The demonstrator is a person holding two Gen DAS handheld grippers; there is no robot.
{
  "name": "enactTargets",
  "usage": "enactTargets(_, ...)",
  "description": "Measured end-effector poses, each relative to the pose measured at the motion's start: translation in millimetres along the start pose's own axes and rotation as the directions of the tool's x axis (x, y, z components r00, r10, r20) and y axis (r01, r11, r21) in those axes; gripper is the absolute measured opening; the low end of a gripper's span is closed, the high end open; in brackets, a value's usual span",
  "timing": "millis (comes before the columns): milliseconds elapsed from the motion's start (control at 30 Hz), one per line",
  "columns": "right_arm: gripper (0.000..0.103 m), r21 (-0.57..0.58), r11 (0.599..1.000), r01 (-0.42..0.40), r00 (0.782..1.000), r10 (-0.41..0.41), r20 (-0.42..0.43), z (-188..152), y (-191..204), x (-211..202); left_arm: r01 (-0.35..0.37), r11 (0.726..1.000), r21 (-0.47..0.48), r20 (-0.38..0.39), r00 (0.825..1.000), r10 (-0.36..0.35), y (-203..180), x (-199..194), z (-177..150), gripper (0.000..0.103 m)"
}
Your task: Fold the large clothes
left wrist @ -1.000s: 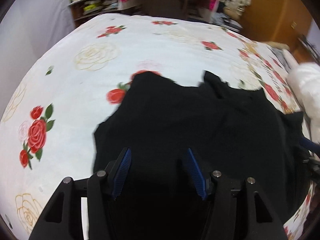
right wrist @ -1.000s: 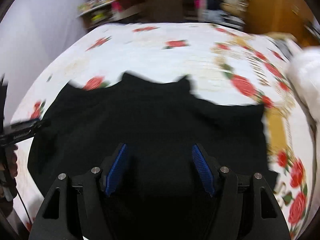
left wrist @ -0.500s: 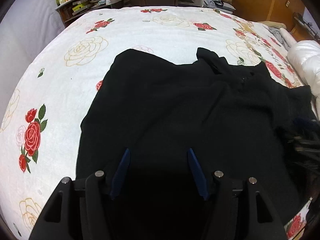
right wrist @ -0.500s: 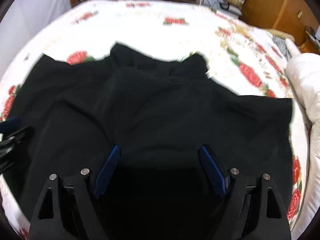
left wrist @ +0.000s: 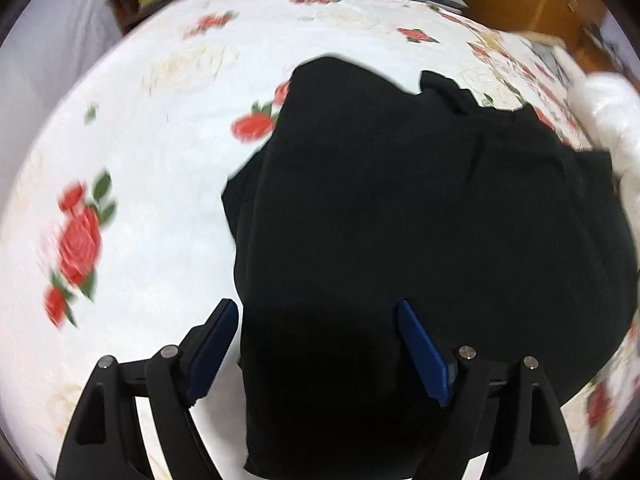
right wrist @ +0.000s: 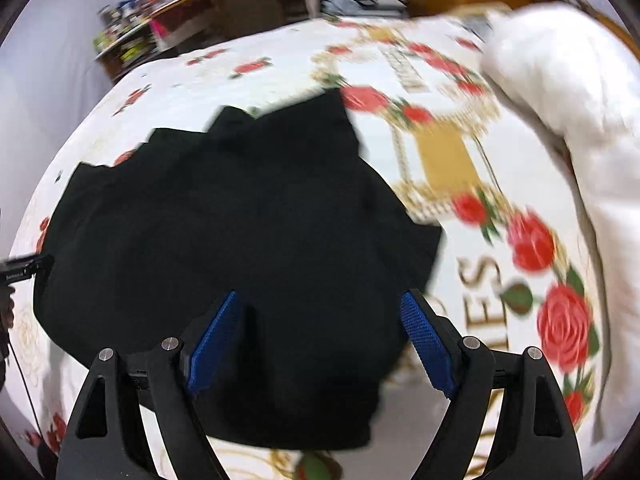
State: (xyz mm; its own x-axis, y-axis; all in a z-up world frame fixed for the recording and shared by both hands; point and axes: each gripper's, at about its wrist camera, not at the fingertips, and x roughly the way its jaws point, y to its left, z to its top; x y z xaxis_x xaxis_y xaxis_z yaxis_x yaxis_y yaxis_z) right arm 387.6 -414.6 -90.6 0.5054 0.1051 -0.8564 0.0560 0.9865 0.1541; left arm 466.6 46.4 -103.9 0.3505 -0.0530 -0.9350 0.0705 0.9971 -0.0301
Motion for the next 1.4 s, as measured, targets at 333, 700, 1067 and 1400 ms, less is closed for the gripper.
enactTargets(333, 0.097, 0.086, 0.976, -0.199, 0.975, 0.206, -0.083, -6.8, -25.0, 43.9, 0.047, 0.997, -0.062, -0.054, 0.997, -0.05, 11.9, 28.9, -4.7, 0.099)
enactTargets(700, 0.103, 0.034, 0.972, -0.231, 0.96, 0.234, -0.151, 1.2, -14.0, 78.4, 0.067, 0.998, -0.01, -0.094, 0.993, -0.068, -0.2, 48.2, -2.2, 0.102)
enactTargets(1067, 0.099, -0.041, 0.988, -0.15, 0.97, 0.139, -0.202, 5.3, 10.5, 93.5, 0.024, 1.0, -0.011, -0.137, 0.99, -0.025, -20.0, 60.4, -4.9, 0.103)
enactTargets(1400, 0.064, -0.177, 0.984, -0.027, 0.992, 0.004, -0.13, -4.2, 54.2, 79.5, -0.223, 0.964, 0.144, 0.005, 0.974, 0.225, -93.2, 38.1, -24.6, 0.05)
